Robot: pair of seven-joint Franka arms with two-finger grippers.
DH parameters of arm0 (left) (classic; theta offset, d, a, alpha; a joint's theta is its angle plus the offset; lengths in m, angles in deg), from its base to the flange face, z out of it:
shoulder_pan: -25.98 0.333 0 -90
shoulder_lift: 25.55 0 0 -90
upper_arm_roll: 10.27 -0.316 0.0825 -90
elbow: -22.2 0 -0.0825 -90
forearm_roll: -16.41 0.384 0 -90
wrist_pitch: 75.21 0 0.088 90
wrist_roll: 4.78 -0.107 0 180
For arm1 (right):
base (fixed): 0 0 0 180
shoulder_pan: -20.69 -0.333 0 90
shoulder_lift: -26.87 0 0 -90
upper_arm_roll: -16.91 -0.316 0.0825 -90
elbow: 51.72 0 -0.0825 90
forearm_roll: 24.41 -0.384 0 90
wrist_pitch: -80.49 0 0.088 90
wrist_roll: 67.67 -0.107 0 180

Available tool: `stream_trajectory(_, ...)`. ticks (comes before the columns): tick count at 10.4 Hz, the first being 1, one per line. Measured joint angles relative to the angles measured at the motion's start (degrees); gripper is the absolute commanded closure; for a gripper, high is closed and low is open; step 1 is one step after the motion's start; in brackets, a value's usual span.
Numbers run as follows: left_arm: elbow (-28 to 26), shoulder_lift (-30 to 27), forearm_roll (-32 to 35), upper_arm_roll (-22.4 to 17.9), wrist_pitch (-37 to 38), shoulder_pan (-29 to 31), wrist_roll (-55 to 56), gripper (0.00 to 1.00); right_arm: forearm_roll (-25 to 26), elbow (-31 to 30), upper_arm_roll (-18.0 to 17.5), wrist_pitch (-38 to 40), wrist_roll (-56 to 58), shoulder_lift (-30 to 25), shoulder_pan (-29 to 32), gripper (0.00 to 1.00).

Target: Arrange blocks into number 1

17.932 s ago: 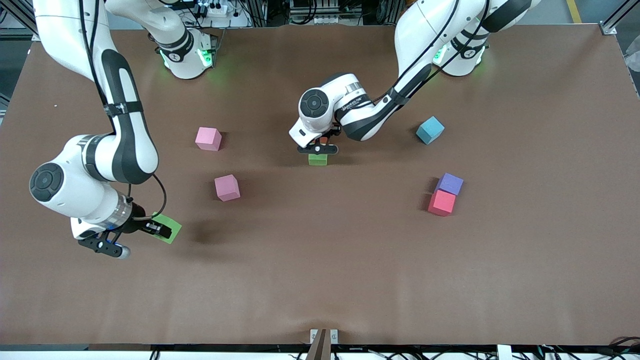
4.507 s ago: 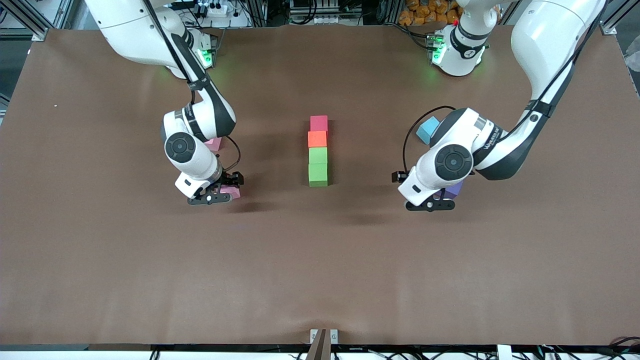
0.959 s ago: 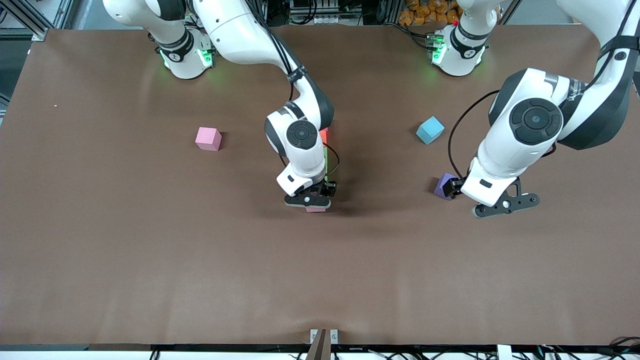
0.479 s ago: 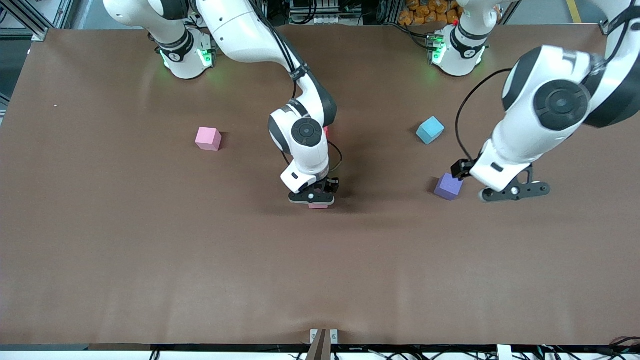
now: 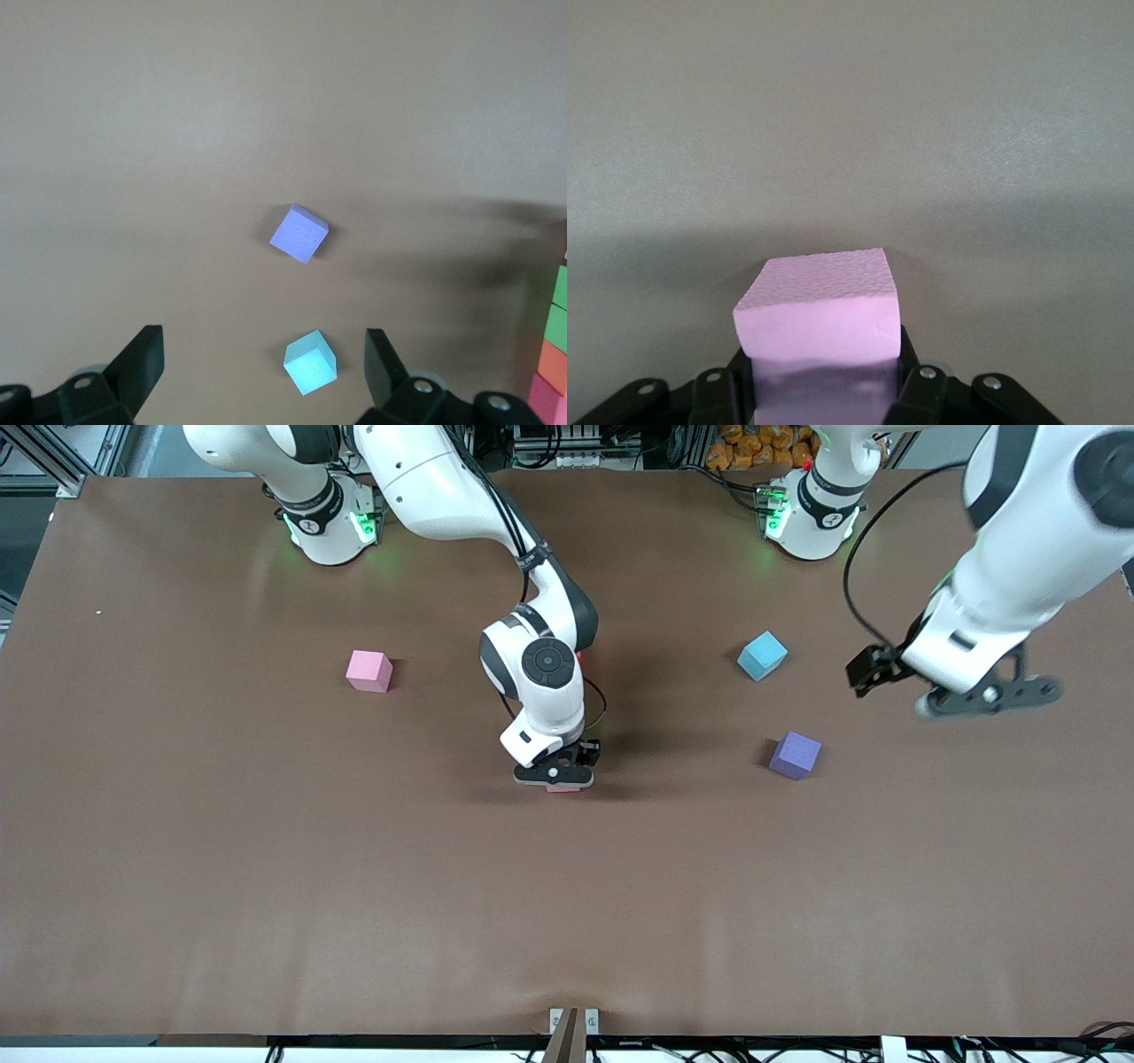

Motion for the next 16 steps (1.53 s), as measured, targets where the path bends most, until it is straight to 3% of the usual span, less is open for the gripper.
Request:
stream_trajectory(2, 1.1, -2.5, -1.7, -2.0, 1.6, -0.3, -0.8, 0.0, 0.0, 0.0, 0.0, 0.0, 0.0, 0.0, -0.1, 0.0)
stream_trajectory(8, 8.3, -3.5, -4.6, -8.2, 9.2, -1.6, -11.4, 0.0, 0.0, 0.6, 1.1, 3.4, -2.9, -1.8, 0.7, 0.0)
stream_trajectory(11, 10.3, -3.5, -4.5, -8.3, 10.8, -1.8, -11.6, 0.0, 0.2, 0.4, 0.6, 10.9, -3.0, -11.9, 9.3, 0.0)
stream_trajectory(13, 10.3, -3.5, -4.5, -8.6, 11.3, -1.8, -11.6, 0.0, 7.7, -2.6, -3.1, 15.4, -2.3, -21.2, 17.9, 0.0)
stream_trajectory(15, 11.5, -3.4, -4.7, -8.9, 11.5, -1.8, -9.5, 0.0, 16.9, -4.8, -9.6, 20.3, -2.4, -28.2, 26.5, 0.0)
stream_trajectory(16, 13.4, -3.3, -4.8, -9.6, 12.0, -1.8, -9.0, 0.0, 18.3, -5.1, -12.3, 22.4, -2.4, -30.8, 30.6, 0.0)
